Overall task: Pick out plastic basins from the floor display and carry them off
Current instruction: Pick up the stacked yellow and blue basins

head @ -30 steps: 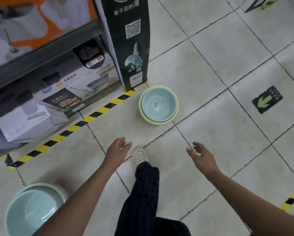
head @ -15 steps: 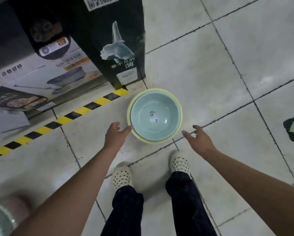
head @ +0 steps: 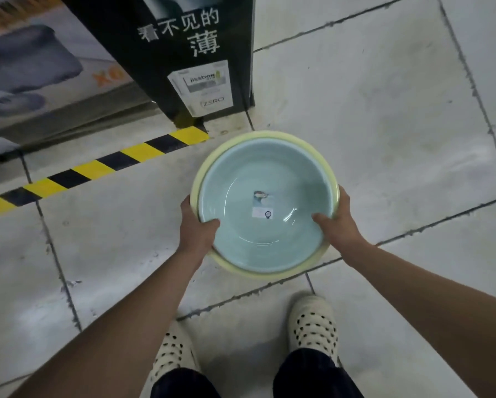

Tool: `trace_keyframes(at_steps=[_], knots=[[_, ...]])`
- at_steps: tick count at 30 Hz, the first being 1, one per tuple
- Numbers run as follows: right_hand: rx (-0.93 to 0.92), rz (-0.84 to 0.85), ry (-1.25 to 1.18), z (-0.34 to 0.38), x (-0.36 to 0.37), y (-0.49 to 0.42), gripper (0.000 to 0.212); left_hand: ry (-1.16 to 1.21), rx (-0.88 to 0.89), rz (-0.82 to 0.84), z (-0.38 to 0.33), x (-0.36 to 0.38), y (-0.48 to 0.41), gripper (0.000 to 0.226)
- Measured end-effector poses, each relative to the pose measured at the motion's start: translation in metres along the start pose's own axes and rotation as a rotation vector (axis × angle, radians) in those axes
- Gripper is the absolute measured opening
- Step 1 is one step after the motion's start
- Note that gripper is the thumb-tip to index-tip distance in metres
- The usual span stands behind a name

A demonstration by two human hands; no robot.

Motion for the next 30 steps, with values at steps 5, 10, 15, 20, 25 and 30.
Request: trace_keyframes(at_steps=[5, 10, 15, 20, 25, 30], knots=[[-0.082, -0.045, 0.013, 0.014, -0.006, 0.012, 0.077, -0.004, 0.053, 0.026, -0.003, -0.007, 0.014, 0.072], [-0.092, -0.077, 0.078, 0.066, -0.03, 0.054, 0.073, 0.096, 0.066, 0.045, -0.013, -0.04, 0.081, 0.062], [-0.183, 0.035, 0.12, 0.164, -0.035, 0.111, 0.075, 0.201, 0.05, -0.025, -0.037, -0.109, 0.169, 0.062], [-0.307, 0.187, 0.141, 0.267, -0.006, 0.162, 0.076, 0.383, -0.016, -0.129, -0.04, -0.191, 0.242, 0.062], [-0.459, 0.361, 0.214, 0.365, 0.062, 0.211, 0.077, 0.585, -0.071, -0.237, -0.026, -0.281, 0.297, 0.051], [-0.571, 0.524, 0.246, 0.436, 0.157, 0.279, 0.071, 0.714, -0.076, -0.36, 0.005, -0.384, 0.351, 0.057]])
Point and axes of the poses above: each hand's wrist, its own y-axis away from the middle knuckle, its own x-axis out of the palm, z = x × y, the point moved 7 cm from there along -y, towards the middle knuckle, and after that the axes turned 12 degrees about -x, right-handed, at the moved point
